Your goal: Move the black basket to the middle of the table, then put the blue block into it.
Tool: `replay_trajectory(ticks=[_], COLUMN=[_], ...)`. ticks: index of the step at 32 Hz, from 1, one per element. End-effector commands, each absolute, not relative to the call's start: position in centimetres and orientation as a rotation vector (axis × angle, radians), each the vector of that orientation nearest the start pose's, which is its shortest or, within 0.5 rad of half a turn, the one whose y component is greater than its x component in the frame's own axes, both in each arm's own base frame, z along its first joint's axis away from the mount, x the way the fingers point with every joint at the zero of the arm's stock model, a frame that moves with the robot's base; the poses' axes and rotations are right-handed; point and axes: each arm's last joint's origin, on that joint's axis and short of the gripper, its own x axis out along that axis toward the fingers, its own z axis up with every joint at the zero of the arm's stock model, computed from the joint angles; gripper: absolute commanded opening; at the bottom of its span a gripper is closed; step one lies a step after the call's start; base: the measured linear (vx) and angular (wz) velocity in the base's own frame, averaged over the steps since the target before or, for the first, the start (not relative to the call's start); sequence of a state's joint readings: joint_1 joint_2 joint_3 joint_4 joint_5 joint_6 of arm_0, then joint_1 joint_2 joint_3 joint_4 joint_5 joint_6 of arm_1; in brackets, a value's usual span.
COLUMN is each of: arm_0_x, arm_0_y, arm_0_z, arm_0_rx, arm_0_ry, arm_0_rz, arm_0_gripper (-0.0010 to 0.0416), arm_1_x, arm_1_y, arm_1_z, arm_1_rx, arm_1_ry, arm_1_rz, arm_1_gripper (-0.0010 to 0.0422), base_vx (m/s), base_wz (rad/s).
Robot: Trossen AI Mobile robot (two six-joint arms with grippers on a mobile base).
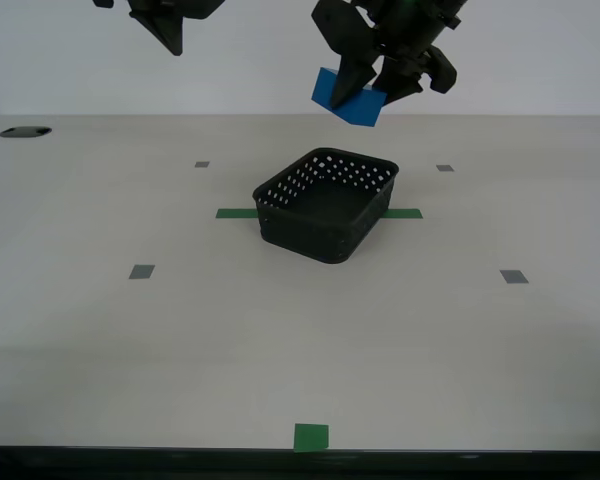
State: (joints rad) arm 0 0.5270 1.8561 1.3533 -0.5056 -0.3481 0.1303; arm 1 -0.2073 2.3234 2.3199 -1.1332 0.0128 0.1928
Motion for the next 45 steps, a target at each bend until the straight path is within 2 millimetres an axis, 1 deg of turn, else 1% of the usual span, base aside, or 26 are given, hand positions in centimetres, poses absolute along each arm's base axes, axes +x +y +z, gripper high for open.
replay_trajectory(ticks=[1,6,10,11,12,13,14,15,17,18,19,20,21,23,24,25,26,28,30,35,36,39,45], arm_0_x=[32.19,32.14,32.25,32.27,32.29,32.31,32.37,32.38,32.38,32.38,32.38,32.38,32.37,32.37,32.37,32.37,32.37,32.37,32.37,32.37,32.38,32.38,32.38], arm_0_y=[21.90,21.99,21.91,21.89,21.90,21.92,21.96,21.96,21.96,21.96,21.96,21.96,21.96,21.96,21.96,21.96,21.96,21.96,21.96,21.96,21.96,21.96,21.96], arm_0_z=[21.20,21.20,21.17,21.16,21.19,21.19,21.26,21.26,21.25,21.24,21.25,21.24,21.24,21.24,21.24,21.24,21.24,21.24,21.24,21.24,21.25,21.25,21.25], arm_0_rx=[-0.006,-0.009,-0.038,-0.045,-0.047,-0.047,-0.046,-0.045,-0.046,-0.047,-0.048,-0.048,-0.049,-0.049,-0.049,-0.049,-0.049,-0.049,-0.049,-0.049,-0.048,-0.048,-0.048], arm_0_ry=[1.077,1.077,1.061,1.058,1.053,1.051,1.041,1.040,1.040,1.040,1.039,1.040,1.040,1.040,1.040,1.040,1.040,1.040,1.040,1.040,1.039,1.039,1.039], arm_0_rz=[0.767,0.769,0.733,0.725,0.728,0.728,0.730,0.731,0.731,0.731,0.732,0.732,0.732,0.732,0.732,0.732,0.732,0.732,0.732,0.732,0.732,0.732,0.732], arm_0_gripper=[-0.0001,0.0001,0.0022,0.0056,0.0081,0.0095,0.0147,0.0162,0.0241,0.0306,0.0331,0.0385,0.0405,0.0392,0.0375,0.0370,0.0355,0.0346,0.0346,0.0367,0.0377,0.0385,0.0380], arm_1_x=[47.58,47.60,47.60,47.59,47.59,47.59,47.58,47.57,47.57,47.55,47.54,47.54,47.53,47.51,47.47,47.46,47.44,47.43,47.41,47.42,47.45,47.46,47.55], arm_1_y=[-9.92,-9.77,-9.75,-9.75,-9.75,-9.75,-9.75,-9.75,-9.75,-9.74,-9.74,-9.74,-9.74,-9.73,-9.72,-9.72,-9.72,-9.72,-9.71,-9.71,-9.72,-9.74,-9.76], arm_1_z=[26.83,26.83,26.83,26.82,26.82,26.82,26.82,26.81,26.81,26.80,26.80,26.80,26.79,26.78,26.76,26.76,26.75,26.75,26.74,26.74,26.75,26.76,26.80], arm_1_rx=[0.278,0.276,0.276,0.276,0.276,0.276,0.276,0.276,0.276,0.276,0.276,0.276,0.276,0.276,0.277,0.277,0.277,0.277,0.277,0.278,0.277,0.277,0.277], arm_1_ry=[1.113,1.114,1.115,1.116,1.116,1.116,1.117,1.118,1.119,1.121,1.122,1.122,1.123,1.125,1.130,1.132,1.134,1.135,1.137,1.136,1.133,1.131,1.120], arm_1_rz=[-0.303,-0.300,-0.300,-0.300,-0.300,-0.300,-0.300,-0.300,-0.300,-0.301,-0.300,-0.300,-0.300,-0.301,-0.301,-0.301,-0.301,-0.301,-0.301,-0.302,-0.301,-0.301,-0.301], arm_1_gripper=[0.0000,0.0000,0.0000,0.0000,0.0000,0.0000,0.0000,0.0000,0.0000,0.0000,0.0000,0.0000,0.0000,0.0000,0.0000,0.0000,0.0000,0.0000,0.0000,0.0000,0.0000,0.0000,0.0000], base_vx=[0.000,0.000,0.000,0.000,0.000,0.000,0.000,0.000,0.000,0.000,0.000,0.000,0.000,0.000,0.000,0.000,0.000,0.000,0.000,0.000,0.000,0.000,0.000], base_wz=[0.000,0.000,0.000,0.000,0.000,0.000,0.000,0.000,0.000,0.000,0.000,0.000,0.000,0.000,0.000,0.000,0.000,0.000,0.000,0.000,0.000,0.000,0.000])
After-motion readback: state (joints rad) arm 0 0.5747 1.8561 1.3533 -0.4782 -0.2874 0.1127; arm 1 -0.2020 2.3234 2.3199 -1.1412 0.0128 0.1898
